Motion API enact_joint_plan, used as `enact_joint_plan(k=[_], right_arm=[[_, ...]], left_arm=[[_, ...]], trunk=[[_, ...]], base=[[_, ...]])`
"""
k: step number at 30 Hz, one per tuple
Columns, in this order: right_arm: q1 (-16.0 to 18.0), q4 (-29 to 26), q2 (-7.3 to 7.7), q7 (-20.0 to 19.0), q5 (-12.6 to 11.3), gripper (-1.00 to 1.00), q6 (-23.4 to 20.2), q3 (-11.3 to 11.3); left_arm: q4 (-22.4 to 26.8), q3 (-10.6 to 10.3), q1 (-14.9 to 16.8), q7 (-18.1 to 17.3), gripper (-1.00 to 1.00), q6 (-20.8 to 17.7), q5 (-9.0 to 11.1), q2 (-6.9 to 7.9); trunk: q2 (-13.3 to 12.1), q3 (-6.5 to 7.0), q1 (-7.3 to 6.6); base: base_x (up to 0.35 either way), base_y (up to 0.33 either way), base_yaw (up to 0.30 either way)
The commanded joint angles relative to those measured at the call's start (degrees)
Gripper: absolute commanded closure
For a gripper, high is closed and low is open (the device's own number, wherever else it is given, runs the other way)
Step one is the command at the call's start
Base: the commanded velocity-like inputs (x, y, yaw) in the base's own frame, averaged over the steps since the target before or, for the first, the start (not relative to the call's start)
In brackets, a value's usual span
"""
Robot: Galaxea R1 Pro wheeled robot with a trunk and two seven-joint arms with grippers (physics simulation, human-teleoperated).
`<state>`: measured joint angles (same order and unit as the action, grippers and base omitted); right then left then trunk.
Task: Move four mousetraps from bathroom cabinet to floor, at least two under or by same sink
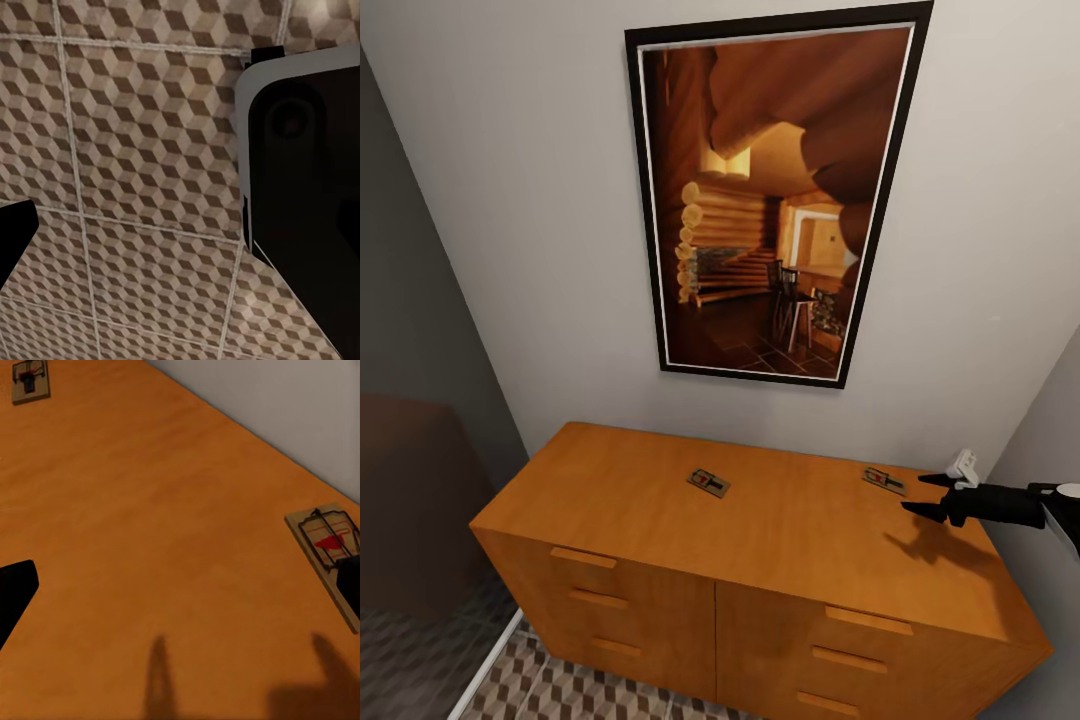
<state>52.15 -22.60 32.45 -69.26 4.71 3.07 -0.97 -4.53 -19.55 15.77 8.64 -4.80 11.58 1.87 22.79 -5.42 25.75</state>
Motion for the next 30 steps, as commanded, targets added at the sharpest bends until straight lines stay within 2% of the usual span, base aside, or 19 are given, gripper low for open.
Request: enact_joint_plan(k=[1,11,30], right_arm=[[0.06,-0.01,0.04,-0.06,0.27,-1.0,0.33,-0.09],[0.06,0.07,0.07,-0.06,0.3,-1.0,0.49,-0.09],[0.06,0.36,-0.01,0.02,0.3,-1.0,0.53,-0.09]], left_arm=[[-0.04,-0.49,0.06,0.06,-1.0,-0.13,0.53,-0.02],[-0.04,-0.49,0.07,0.05,-1.0,-0.16,0.49,-0.03],[-0.04,-0.49,0.06,0.06,-1.0,-0.2,0.48,-0.02]], trunk=[[0.13,-0.13,0.04],[0.13,-0.13,0.04],[0.13,-0.13,0.04]], base=[[0.017,0.0,0.0],[0.081,0.0,0.0],[0.006,0.0,0.0]])
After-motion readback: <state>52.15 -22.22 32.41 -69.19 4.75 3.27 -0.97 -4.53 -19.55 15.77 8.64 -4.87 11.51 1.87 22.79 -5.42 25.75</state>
